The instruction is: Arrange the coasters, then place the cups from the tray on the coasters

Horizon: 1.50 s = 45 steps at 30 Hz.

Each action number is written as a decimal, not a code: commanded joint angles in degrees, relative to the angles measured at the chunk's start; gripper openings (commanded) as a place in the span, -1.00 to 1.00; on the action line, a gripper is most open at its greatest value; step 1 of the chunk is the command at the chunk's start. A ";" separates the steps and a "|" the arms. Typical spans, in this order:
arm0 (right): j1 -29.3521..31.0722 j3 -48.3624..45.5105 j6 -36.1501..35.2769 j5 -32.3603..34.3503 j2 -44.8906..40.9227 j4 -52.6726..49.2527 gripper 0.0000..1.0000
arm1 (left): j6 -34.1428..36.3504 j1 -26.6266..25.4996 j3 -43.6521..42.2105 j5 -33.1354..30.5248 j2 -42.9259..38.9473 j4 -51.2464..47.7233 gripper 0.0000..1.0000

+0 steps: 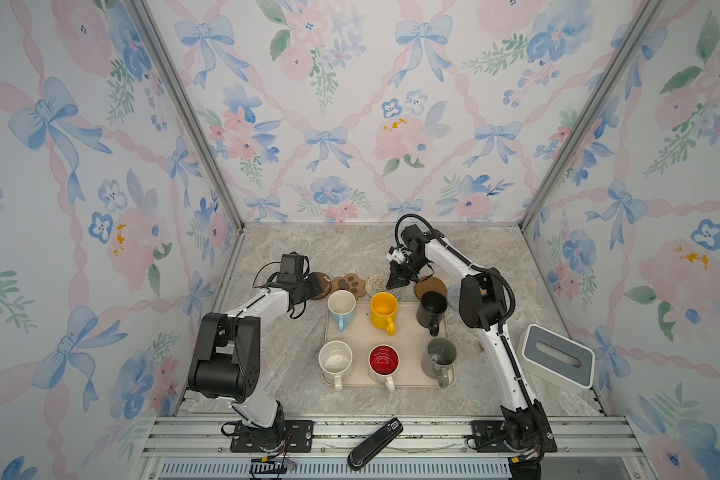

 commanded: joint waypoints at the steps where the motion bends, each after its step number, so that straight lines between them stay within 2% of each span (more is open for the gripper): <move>1: 0.16 -1.23 1.56 1.81 -2.30 2.84 -0.76 | 1.20 0.28 -0.53 -0.12 -0.10 -0.51 -0.83; 13: -3.50 -6.76 3.63 3.33 -10.81 6.15 -0.71 | 1.26 0.29 -0.87 -0.16 -0.47 -0.45 -0.83; 27: -15.67 -31.55 1.68 8.81 -27.63 11.09 -0.64 | 0.84 0.20 0.00 0.23 0.70 -0.61 -0.84; 36: -19.53 -40.67 1.26 9.70 -30.56 13.83 -0.59 | 0.71 0.02 0.09 1.03 0.85 -0.56 -0.86; 45: -21.24 -43.33 1.77 7.99 -30.23 16.37 -0.48 | 0.72 -0.22 -0.23 1.14 0.60 -0.61 -0.85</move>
